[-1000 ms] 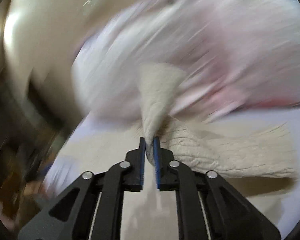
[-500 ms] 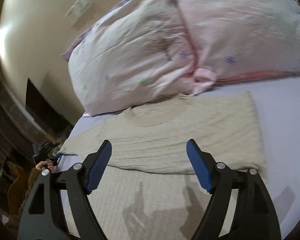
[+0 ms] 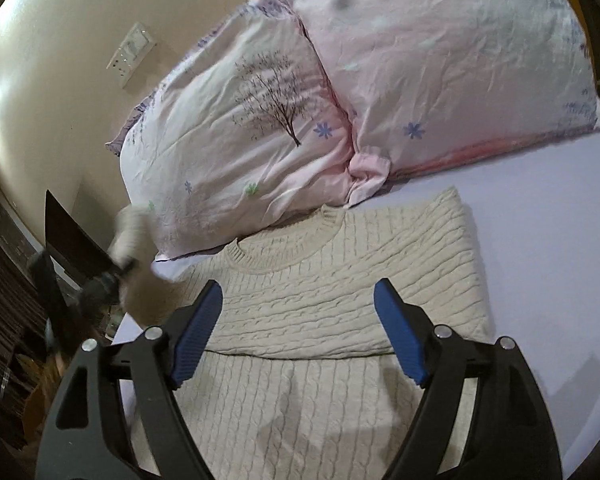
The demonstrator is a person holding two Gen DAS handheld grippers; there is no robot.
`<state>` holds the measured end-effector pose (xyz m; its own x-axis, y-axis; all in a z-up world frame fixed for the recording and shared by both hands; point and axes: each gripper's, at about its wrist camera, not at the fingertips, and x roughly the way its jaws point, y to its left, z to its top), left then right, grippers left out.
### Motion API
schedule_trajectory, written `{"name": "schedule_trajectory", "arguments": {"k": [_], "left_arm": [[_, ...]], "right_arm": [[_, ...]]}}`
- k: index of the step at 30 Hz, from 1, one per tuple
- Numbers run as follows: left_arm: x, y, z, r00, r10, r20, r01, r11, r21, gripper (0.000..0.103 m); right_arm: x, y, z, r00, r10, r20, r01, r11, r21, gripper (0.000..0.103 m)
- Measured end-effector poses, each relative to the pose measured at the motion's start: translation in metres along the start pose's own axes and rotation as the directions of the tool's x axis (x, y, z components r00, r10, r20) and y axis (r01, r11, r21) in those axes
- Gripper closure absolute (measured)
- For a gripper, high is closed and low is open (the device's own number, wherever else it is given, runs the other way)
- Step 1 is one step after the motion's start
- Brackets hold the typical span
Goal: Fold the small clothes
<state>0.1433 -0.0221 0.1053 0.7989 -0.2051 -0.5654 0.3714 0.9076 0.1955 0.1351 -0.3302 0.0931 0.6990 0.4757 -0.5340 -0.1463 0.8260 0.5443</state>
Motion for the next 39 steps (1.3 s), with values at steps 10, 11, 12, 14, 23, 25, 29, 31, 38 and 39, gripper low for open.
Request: {"name": "schedule_trajectory", "arguments": {"k": [10,11,12,14,23,25,29,31,38,39], "left_arm": [[-0.017,-0.036,-0.049,0.982,-0.140,-0.123,0.139,0.990,-0.023,0.059],[-0.024,-0.021,-0.056,0.985,-0.118,-0.123,0.112,0.992,-0.059,0.057],[-0.031,-0.006,-0.065,0.987,-0.092,-0.129,0.081,0.992,-0.093,0.057],[-0.040,0.025,-0.080,0.986,-0.048,-0.158,0.022,0.986,-0.163,0.050],[-0.090,0.103,-0.158,0.972,-0.181,-0.152,0.073,0.842,-0.534,0.039],[-0.096,0.103,-0.168,0.969,-0.194,-0.150,0.079,0.826,-0.558,0.039],[-0.102,0.098,-0.186,0.959,-0.242,-0.147,0.110,0.798,-0.593,0.039],[-0.105,0.096,-0.194,0.955,-0.259,-0.145,0.124,0.791,-0.600,0.038],[-0.130,0.081,-0.211,0.938,-0.334,-0.091,0.212,0.761,-0.613,0.037],[-0.132,0.079,-0.213,0.935,-0.345,-0.085,0.224,0.759,-0.612,0.037]], "right_arm": [[0.036,-0.065,-0.001,0.984,-0.029,-0.178,0.065,0.977,0.202,0.058],[0.036,-0.068,-0.002,0.983,-0.037,-0.178,0.075,0.974,0.214,0.062],[0.036,-0.070,-0.003,0.984,-0.048,-0.172,0.085,0.972,0.219,0.063],[0.032,-0.070,-0.003,0.983,-0.074,-0.170,0.108,0.973,0.202,0.066],[0.037,-0.061,0.002,0.988,-0.130,-0.085,0.137,0.987,0.081,0.094],[0.018,-0.062,0.013,0.990,-0.126,0.066,0.122,0.991,0.058,0.095],[0.022,-0.080,0.011,0.973,-0.227,-0.039,0.229,0.972,0.052,0.080],[0.004,-0.096,0.005,0.967,-0.245,-0.073,0.251,0.962,0.103,0.057],[-0.094,-0.124,-0.050,0.969,-0.223,-0.107,0.237,0.962,0.134,0.034],[-0.102,-0.128,-0.067,0.969,-0.207,-0.137,0.227,0.962,0.150,0.038]]}}
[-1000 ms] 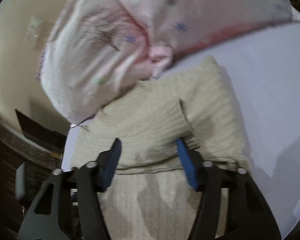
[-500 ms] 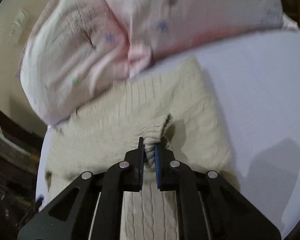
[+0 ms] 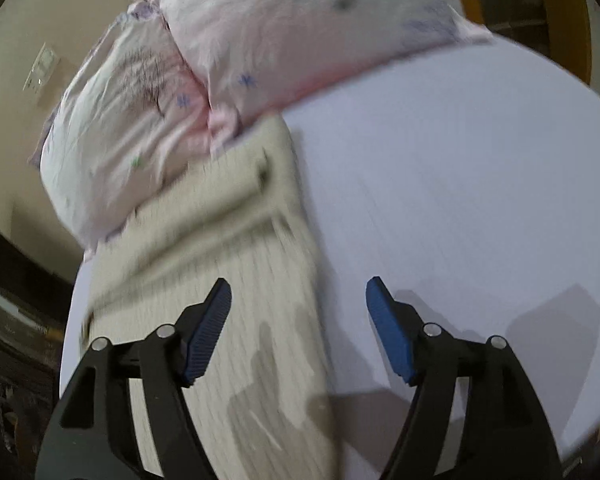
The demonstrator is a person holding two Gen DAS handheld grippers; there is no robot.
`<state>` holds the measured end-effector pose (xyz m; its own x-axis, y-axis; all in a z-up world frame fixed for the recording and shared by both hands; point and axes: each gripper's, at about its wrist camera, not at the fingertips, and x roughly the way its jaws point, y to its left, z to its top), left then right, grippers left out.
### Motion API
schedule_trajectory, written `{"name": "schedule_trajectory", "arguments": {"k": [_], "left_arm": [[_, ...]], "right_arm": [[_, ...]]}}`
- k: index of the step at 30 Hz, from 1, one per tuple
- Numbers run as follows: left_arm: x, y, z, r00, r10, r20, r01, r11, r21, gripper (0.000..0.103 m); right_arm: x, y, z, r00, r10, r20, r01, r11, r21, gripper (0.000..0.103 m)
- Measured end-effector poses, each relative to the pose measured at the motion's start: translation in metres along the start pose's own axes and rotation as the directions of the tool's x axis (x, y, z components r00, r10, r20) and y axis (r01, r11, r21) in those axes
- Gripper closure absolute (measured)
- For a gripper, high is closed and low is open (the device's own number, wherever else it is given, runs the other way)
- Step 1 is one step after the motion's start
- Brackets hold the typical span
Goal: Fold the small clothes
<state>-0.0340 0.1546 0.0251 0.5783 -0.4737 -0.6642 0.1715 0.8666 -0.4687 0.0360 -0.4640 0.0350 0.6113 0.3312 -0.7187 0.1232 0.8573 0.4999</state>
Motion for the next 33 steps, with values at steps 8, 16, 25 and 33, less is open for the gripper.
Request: {"name": "schedule_trajectory", "arguments": {"k": [8,16,25,33], "left_arm": [[0.001,-0.022,-0.030,0.997,-0.060,-0.052,0.060,0.998,0.007,0.084],[-0.007,-0.022,-0.004,0.986,-0.168,0.005,0.168,0.985,-0.030,0.093],[0.058,0.008,0.170,0.977,-0.031,0.212,0.058,0.991,-0.124,0.095],[0.156,0.057,0.223,0.996,0.032,0.080,-0.008,0.958,-0.288,0.094]], "right_arm": [[-0.019,-0.019,-0.088,0.919,0.365,-0.148,-0.356,0.931,0.080,0.072],[-0.020,-0.001,-0.076,0.786,0.610,-0.100,-0.603,0.792,0.095,0.096],[0.066,0.027,0.092,0.813,0.560,0.160,-0.582,0.791,0.188,0.096],[0.157,0.022,0.126,0.897,0.425,0.119,-0.437,0.819,0.371,0.090]]}}
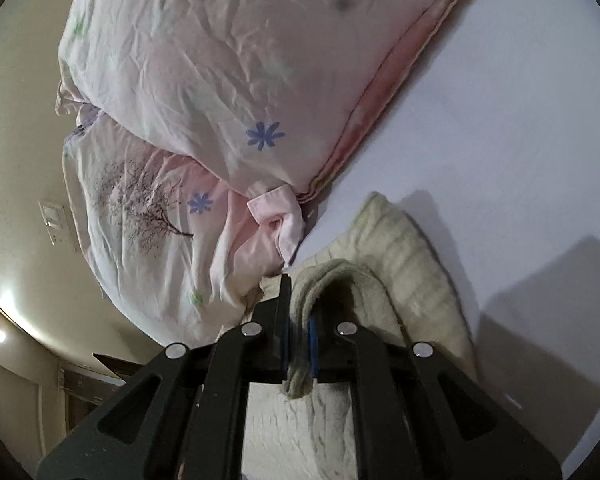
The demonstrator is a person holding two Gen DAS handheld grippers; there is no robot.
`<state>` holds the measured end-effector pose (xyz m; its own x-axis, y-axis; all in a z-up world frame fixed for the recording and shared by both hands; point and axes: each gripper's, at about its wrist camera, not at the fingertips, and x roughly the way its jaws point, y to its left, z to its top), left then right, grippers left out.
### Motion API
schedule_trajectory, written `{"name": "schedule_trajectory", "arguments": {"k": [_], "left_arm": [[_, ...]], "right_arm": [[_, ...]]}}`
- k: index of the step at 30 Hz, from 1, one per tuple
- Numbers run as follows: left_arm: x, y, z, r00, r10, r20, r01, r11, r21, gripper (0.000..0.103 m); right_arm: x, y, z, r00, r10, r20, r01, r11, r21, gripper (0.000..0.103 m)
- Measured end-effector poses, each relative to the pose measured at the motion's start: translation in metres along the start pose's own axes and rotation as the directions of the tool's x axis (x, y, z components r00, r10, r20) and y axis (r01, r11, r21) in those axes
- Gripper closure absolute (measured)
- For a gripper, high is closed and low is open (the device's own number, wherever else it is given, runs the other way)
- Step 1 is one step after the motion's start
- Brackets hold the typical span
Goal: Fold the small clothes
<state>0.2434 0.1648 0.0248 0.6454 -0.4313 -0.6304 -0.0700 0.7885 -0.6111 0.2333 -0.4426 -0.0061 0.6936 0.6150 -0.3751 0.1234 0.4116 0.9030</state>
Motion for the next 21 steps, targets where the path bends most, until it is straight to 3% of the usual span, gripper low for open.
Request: {"name": "schedule_trajectory", "arguments": {"k": [1,2,4,6,8,11,13,16,19,21], "left_arm": [[-0.002,0.005,0.002,0.999,-0.036,-0.007,0.036,0.999,-0.031,0.093],[-0.004,0.008,0.004,0.997,-0.071,-0.014,0.070,0.996,-0.054,0.090],[-0.015,0.014,0.009,0.988,-0.156,-0.009,0.154,0.982,-0.106,0.074],[-0.040,0.010,0.008,0.993,-0.094,0.067,0.098,0.993,-0.061,0.016],[-0.051,-0.001,0.002,0.995,-0.059,0.075,0.057,0.998,0.028,0.016],[-0.045,-0.010,-0.013,0.999,0.037,0.001,-0.036,0.993,0.112,0.017],[-0.035,-0.008,-0.019,0.995,0.086,-0.057,-0.077,0.987,0.138,0.025],[-0.021,-0.004,-0.033,0.987,0.093,-0.132,-0.075,0.988,0.134,0.043],[-0.019,-0.002,-0.042,0.990,0.092,-0.111,-0.079,0.991,0.110,0.053],[-0.014,0.001,-0.043,0.992,0.064,-0.110,-0.059,0.997,0.048,0.072]], "right_arm": [[0.000,0.000,0.001,0.999,0.034,0.003,-0.034,0.999,0.009,0.074],[0.008,0.004,0.005,0.998,0.057,0.005,-0.057,0.998,0.012,0.048],[0.001,0.012,0.004,0.995,0.097,0.034,-0.096,0.995,-0.018,0.028],[-0.006,0.021,0.008,0.993,0.098,0.065,-0.093,0.993,-0.078,0.015],[-0.017,0.024,-0.001,0.990,0.110,0.087,-0.096,0.983,-0.155,0.009],[-0.023,0.019,-0.009,0.991,0.105,0.088,-0.087,0.979,-0.183,0.008],[-0.022,0.017,-0.008,0.991,0.112,0.076,-0.098,0.980,-0.171,0.008],[-0.010,0.026,-0.002,0.991,0.113,0.075,-0.098,0.979,-0.178,0.008],[-0.007,0.026,-0.004,0.990,0.131,0.061,-0.119,0.978,-0.172,0.008],[-0.003,0.029,-0.003,0.988,0.145,0.050,-0.135,0.977,-0.166,0.007]]}}
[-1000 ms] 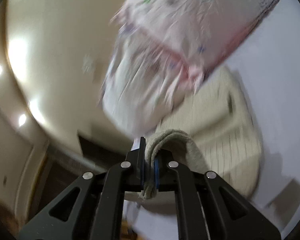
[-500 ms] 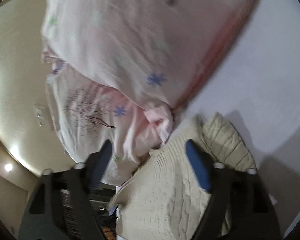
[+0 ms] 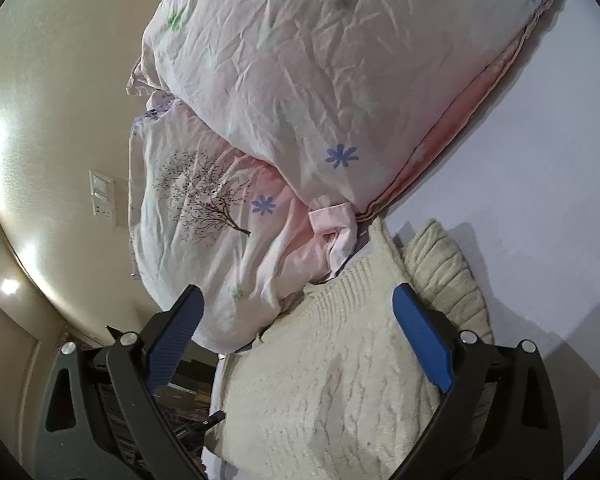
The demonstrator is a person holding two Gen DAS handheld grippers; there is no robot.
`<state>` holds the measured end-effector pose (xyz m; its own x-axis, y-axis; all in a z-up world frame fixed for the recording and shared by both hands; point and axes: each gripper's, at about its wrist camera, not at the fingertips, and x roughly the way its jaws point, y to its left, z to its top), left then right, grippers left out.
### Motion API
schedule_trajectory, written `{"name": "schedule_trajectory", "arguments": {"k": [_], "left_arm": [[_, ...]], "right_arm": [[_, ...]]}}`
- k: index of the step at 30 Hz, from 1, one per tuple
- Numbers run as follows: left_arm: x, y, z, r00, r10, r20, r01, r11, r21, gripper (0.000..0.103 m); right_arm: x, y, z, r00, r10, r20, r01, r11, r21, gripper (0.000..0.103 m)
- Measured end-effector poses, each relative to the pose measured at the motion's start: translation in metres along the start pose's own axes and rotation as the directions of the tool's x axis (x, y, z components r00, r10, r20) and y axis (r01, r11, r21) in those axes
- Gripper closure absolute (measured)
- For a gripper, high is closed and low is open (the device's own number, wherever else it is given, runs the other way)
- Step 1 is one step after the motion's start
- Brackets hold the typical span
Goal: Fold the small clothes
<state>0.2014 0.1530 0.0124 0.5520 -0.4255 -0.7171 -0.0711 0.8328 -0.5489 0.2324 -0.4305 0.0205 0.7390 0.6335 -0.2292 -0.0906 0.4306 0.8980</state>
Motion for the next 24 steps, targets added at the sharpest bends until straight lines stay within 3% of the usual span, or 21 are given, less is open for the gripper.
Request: {"name": "schedule_trajectory", "arguments": {"k": [2,4,6,9,11,14,17,18,20,22,23,24], "left_arm": [[0.007,0.007,-0.006,0.998,-0.066,-0.015,0.064,0.993,-0.099,0.085],[0.003,0.001,-0.004,0.996,-0.083,-0.007,0.082,0.989,-0.124,0.087],[-0.010,-0.019,0.001,0.983,-0.178,0.030,0.181,0.972,-0.151,0.088],[-0.024,-0.076,0.010,0.956,-0.285,0.064,0.289,0.955,-0.069,0.089],[-0.021,-0.137,0.010,0.924,-0.379,0.052,0.378,0.925,0.023,0.089],[0.025,-0.227,-0.009,0.870,-0.490,-0.056,0.494,0.863,0.104,0.089],[0.104,-0.298,-0.043,0.859,-0.462,-0.222,0.498,0.855,0.147,0.088],[0.127,-0.313,-0.052,0.845,-0.454,-0.281,0.503,0.853,0.136,0.088],[0.161,-0.331,-0.069,0.782,-0.489,-0.386,0.550,0.833,0.061,0.088],[0.150,-0.332,-0.071,0.685,-0.621,-0.381,0.670,0.743,-0.007,0.087],[0.138,-0.330,-0.068,0.699,-0.625,-0.348,0.673,0.739,0.023,0.082],[0.114,-0.321,-0.062,0.741,-0.615,-0.269,0.655,0.751,0.088,0.063]], "right_arm": [[0.000,0.001,0.001,1.000,0.023,-0.012,-0.023,1.000,0.007,0.007],[-0.005,0.002,0.004,0.999,0.041,-0.008,-0.041,0.999,0.005,0.007],[-0.011,0.005,0.009,0.999,0.044,0.008,-0.044,0.999,-0.008,0.007],[-0.023,0.010,0.015,0.999,0.034,0.035,-0.032,0.999,-0.034,0.007],[-0.033,0.014,0.017,0.998,0.013,0.059,-0.009,0.998,-0.059,0.007],[-0.045,0.020,0.021,0.994,-0.052,0.092,0.062,0.992,-0.113,0.007],[-0.057,0.016,0.027,0.982,-0.142,0.124,0.158,0.978,-0.136,0.007],[-0.062,0.013,0.028,0.978,-0.162,0.130,0.178,0.975,-0.132,0.007],[-0.070,0.007,0.031,0.973,-0.187,0.132,0.203,0.973,-0.114,0.007],[-0.075,0.004,0.034,0.975,-0.193,0.109,0.204,0.974,-0.103,0.007],[-0.075,0.002,0.035,0.977,-0.193,0.087,0.201,0.975,-0.096,0.006],[-0.073,0.001,0.036,0.980,-0.190,0.059,0.195,0.977,-0.088,0.004]]}}
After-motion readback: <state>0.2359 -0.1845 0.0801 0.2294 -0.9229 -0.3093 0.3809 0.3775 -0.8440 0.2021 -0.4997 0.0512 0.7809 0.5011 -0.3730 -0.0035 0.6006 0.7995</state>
